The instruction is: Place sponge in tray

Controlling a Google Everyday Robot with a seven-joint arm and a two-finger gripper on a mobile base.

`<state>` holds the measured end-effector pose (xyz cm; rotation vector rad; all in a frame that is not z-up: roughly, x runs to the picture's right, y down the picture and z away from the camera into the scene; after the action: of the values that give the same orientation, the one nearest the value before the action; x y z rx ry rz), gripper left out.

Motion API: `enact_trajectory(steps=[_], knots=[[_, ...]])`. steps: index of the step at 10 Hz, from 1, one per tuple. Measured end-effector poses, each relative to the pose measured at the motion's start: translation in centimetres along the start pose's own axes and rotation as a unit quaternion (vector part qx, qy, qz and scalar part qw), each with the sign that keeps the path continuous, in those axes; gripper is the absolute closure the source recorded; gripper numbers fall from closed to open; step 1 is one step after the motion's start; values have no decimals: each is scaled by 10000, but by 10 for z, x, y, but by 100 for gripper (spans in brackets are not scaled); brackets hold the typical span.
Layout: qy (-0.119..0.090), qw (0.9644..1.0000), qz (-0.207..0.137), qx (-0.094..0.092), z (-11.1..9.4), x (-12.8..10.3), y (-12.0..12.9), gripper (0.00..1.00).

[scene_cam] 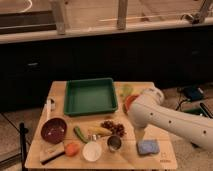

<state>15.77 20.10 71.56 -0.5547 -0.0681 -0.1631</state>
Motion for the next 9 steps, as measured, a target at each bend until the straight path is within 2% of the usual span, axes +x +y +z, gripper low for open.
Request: enact_trajectory(steps=[2,7,9], knots=[[-195,9995,163,-180,24,8,16,20],[-560,9957,542,-494,62,20,75,20],[-654,9939,665,-592,73,26,91,20]])
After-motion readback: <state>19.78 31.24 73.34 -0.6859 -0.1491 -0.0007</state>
